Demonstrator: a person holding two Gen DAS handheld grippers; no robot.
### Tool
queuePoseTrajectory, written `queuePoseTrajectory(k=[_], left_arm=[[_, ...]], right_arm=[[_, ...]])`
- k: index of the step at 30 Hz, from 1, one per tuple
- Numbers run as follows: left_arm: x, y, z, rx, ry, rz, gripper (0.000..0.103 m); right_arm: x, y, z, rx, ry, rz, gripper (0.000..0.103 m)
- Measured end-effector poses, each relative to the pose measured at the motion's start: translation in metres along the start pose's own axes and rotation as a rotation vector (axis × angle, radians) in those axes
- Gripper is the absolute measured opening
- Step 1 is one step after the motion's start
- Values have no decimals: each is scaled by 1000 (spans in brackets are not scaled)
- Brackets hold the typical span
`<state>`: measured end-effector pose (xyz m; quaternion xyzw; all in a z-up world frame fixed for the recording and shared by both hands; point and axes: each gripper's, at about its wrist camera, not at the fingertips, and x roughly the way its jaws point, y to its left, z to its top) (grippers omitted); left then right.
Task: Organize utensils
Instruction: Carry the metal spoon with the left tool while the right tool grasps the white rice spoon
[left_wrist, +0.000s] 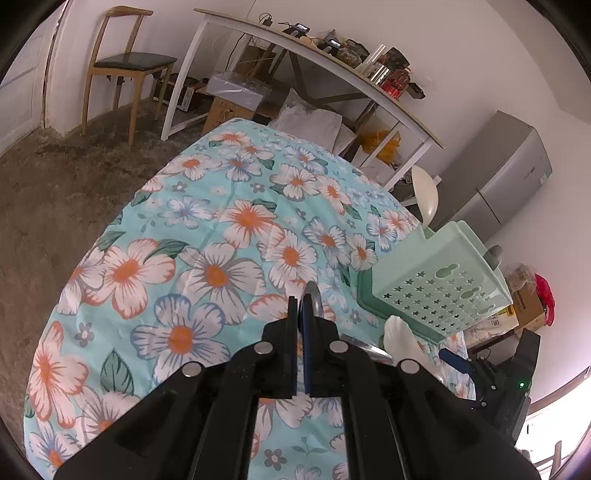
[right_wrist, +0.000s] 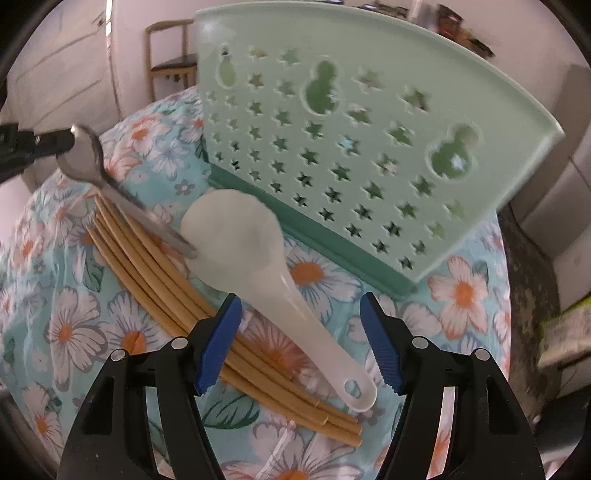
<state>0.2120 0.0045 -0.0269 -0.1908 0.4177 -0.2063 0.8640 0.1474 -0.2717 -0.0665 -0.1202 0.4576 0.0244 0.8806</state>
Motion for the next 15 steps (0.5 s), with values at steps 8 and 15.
queuePoseTrajectory(k=[8,15], left_arm=[[-1,6,2,-17,-9,5,2],[-10,10,7,-26,-39,13,2]], right_arm=[[7,36,18,-209,-13,-32,58],[8,67,26,-341,-36,-59,49]])
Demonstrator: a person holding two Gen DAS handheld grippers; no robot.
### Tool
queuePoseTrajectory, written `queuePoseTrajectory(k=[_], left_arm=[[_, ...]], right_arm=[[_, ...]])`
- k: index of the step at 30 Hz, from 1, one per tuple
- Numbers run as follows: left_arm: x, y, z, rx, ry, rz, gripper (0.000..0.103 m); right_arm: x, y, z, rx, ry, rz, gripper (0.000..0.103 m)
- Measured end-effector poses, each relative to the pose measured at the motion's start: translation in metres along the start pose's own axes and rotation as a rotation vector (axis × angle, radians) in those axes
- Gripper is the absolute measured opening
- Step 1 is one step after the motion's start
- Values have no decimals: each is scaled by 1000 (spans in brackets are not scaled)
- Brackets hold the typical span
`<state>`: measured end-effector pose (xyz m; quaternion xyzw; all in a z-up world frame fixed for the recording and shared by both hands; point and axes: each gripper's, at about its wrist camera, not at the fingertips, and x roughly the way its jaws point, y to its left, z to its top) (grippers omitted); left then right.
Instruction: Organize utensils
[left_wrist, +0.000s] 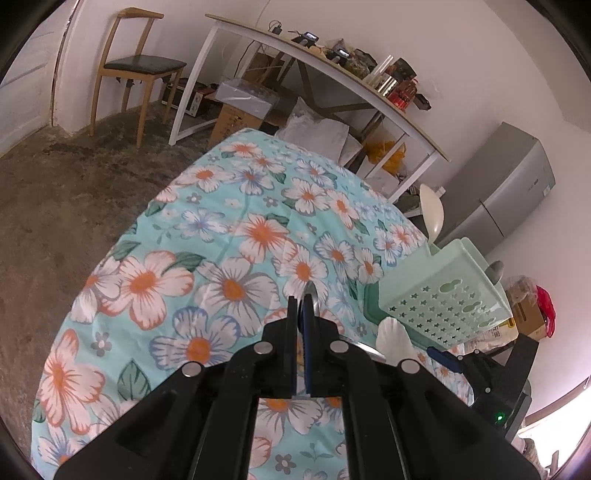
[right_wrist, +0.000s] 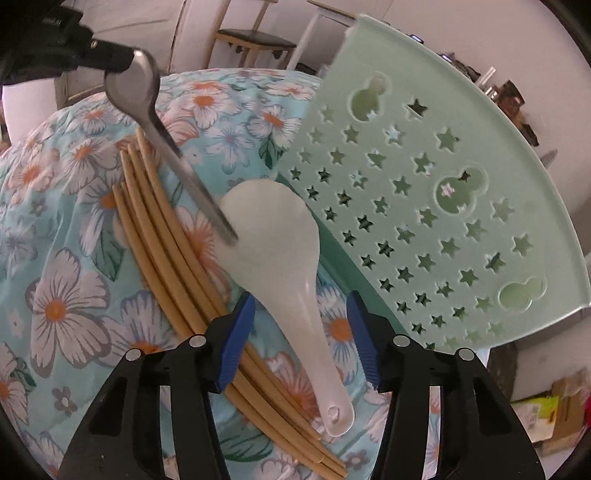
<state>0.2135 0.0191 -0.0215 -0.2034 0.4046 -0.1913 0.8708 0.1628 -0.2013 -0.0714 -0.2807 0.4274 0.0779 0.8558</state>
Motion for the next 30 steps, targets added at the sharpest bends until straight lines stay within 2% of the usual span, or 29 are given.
queuePoseTrajectory(k=[3,6,14,22,30], left_arm=[[-3,1,1,-3,-9,3,2],[-7,1,1,-4,-16,4,2],[-14,6,4,-18,-34,3,2],[-24,7,10,-29,-62,-14,2],[-44,-5,19,-26,-104,-79,3]], right_arm=[[4,0,2,35,8,32,43],[6,-2,0,55,7,44,32],[-24,-5,-19,43,-39,62,22],[-64,-14,-37,77,-78,93,22],[-68,-31,-60,214,-43,90,22]])
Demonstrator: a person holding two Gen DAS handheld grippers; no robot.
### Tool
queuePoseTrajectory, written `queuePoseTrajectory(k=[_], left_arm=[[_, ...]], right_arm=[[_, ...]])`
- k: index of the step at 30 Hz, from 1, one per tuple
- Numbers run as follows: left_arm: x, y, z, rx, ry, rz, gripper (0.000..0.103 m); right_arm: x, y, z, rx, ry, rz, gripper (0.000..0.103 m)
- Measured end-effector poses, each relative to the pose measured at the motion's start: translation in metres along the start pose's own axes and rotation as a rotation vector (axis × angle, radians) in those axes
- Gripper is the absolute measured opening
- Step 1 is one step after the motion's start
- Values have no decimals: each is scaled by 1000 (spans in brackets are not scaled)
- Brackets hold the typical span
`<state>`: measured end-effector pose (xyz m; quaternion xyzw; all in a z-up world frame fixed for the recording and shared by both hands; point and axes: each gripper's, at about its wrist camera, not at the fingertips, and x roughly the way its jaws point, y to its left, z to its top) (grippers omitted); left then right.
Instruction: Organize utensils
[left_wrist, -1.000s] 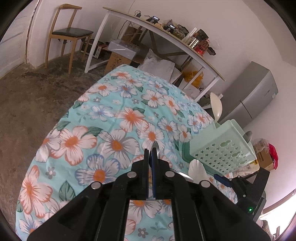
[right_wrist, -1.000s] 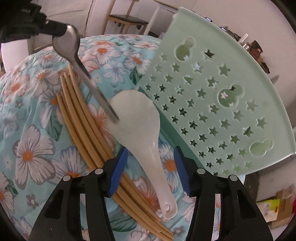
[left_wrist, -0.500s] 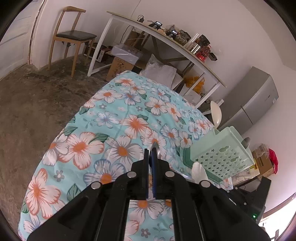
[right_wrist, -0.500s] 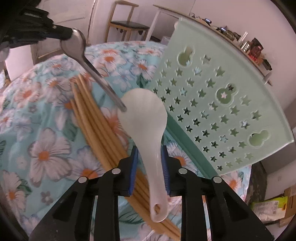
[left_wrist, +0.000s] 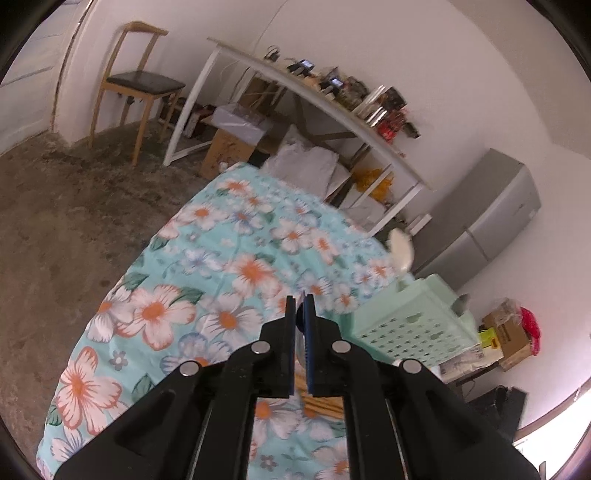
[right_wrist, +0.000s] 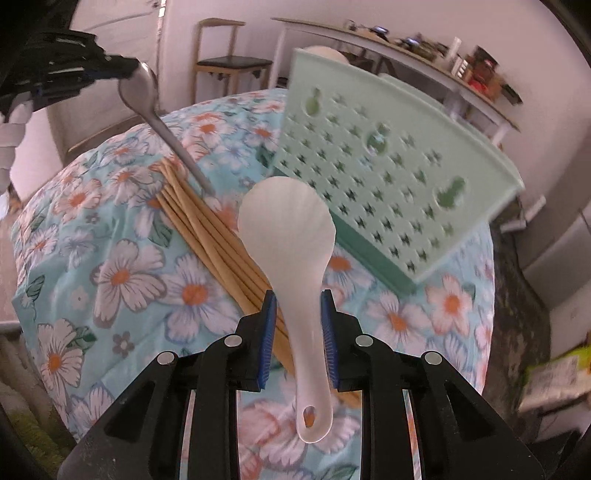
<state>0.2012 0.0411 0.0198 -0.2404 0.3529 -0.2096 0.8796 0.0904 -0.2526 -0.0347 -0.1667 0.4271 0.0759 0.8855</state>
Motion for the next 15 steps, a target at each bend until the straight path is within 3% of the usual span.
queuePoseTrajectory(k=[6,15], left_arm=[[-20,-34,15,75,-50,-65,3],[-54,-103,47,226,-162,-193,3]], right_arm=[[-20,-18,-13,136,-34,23,22],[-71,-58,-23,351,-179,85,22]])
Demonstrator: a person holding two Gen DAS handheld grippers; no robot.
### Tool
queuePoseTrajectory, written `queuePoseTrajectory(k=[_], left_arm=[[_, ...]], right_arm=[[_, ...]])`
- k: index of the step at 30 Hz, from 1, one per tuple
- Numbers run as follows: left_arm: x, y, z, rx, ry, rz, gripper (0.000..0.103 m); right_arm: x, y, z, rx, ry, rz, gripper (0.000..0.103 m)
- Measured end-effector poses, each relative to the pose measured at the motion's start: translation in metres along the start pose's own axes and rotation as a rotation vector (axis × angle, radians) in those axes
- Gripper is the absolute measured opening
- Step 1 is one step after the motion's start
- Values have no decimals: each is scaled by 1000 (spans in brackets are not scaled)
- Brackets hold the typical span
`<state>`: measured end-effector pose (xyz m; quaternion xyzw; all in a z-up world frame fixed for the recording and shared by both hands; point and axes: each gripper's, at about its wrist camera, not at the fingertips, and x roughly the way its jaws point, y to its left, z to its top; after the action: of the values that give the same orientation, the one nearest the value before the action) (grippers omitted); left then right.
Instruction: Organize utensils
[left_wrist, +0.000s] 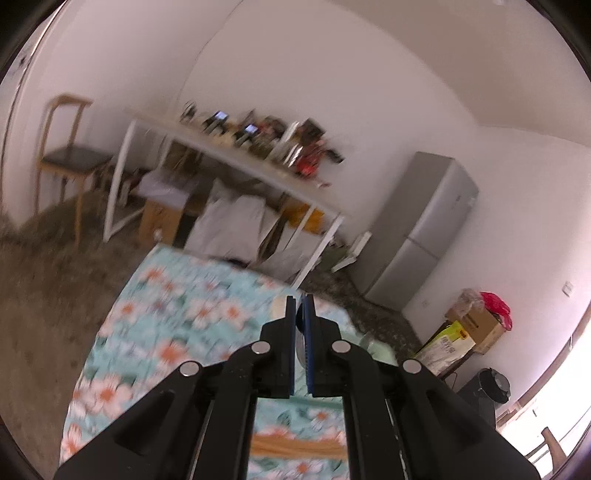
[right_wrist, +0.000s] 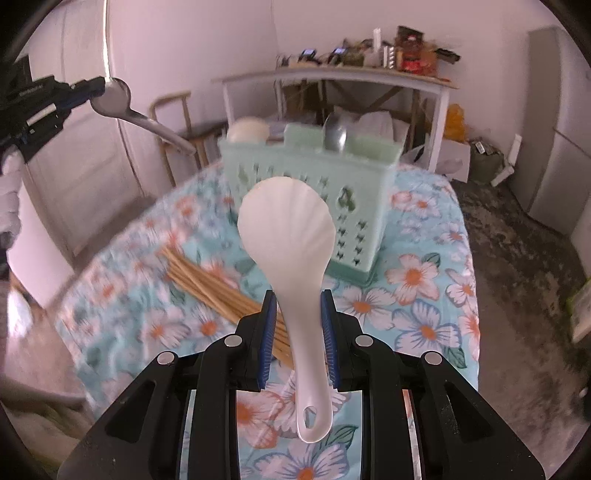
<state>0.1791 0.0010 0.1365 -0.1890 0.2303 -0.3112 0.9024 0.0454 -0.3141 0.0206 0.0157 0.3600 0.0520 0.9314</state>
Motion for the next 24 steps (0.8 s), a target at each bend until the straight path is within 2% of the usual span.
queuePoseTrajectory(k=[5,11,17,24], left_arm=[[16,-34,22,108,-39,3,3],[42,-54,32,175,-51,16,3],[70,-58,31,222,-28,100,3],[74,-62,30,327,-91,228,3]], right_arm=[[-18,-8,4,69,-65,37,22],[-32,-18,9,101,-101,49,22],[-36,-29,9,131,-119,41,22],[-30,-36,5,157,-104,53,22]])
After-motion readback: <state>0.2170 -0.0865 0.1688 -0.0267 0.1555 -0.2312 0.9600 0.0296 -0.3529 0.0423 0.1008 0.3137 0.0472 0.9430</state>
